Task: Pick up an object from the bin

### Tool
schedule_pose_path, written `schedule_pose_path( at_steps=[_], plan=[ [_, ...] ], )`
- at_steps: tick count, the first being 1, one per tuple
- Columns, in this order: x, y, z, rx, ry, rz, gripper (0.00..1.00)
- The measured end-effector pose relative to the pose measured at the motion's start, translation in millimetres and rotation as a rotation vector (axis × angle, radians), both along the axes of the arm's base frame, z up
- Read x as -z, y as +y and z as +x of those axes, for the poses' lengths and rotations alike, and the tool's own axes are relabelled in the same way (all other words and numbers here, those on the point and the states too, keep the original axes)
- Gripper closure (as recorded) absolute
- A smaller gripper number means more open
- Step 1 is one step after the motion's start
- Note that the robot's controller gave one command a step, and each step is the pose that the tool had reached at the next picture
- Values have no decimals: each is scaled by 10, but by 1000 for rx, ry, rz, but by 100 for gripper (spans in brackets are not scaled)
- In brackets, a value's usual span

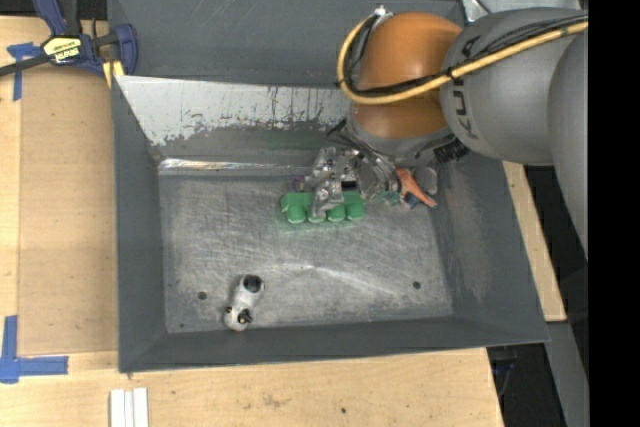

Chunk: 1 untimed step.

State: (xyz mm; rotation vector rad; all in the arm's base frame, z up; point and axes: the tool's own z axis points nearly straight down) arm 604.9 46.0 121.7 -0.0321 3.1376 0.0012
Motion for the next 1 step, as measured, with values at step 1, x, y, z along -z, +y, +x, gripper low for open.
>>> schedule_pose_path(
  at_steps=[1],
  plan=[
    [-3,74,-83,2,0,-1,100]
  ],
)
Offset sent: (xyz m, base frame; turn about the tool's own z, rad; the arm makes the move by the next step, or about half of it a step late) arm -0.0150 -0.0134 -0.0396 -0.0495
